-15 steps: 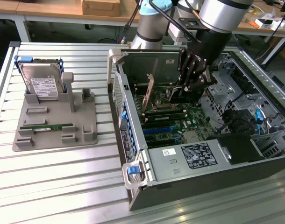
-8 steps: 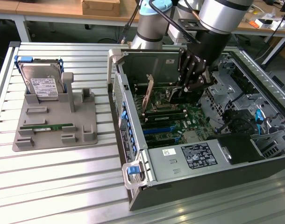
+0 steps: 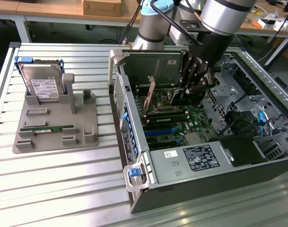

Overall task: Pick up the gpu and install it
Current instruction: 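Insert the gpu into the slot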

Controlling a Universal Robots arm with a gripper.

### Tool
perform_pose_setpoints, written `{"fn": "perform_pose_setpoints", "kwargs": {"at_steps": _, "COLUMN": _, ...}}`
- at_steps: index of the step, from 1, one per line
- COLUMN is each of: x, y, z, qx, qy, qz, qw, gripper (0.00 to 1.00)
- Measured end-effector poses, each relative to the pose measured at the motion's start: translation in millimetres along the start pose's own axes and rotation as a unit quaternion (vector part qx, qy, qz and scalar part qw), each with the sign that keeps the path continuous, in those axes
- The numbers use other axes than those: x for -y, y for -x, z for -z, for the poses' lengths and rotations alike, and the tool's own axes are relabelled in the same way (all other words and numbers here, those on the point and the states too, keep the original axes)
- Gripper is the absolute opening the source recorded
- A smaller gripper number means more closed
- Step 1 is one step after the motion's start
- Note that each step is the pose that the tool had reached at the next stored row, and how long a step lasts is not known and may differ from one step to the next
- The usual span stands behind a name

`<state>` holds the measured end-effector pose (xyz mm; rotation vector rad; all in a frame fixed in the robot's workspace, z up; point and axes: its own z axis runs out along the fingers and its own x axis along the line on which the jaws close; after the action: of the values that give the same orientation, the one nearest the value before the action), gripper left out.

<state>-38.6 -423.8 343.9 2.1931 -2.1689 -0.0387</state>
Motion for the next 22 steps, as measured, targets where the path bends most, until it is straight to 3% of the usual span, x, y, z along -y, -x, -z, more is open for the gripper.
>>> {"fn": "perform_pose_setpoints", "kwargs": {"at_steps": 22, "x": 0.4, "y": 0.1, "z": -5.8, "qx": 0.0, "qy": 0.0, "qz": 0.0, "qw": 1.0, "gripper": 0.26}}
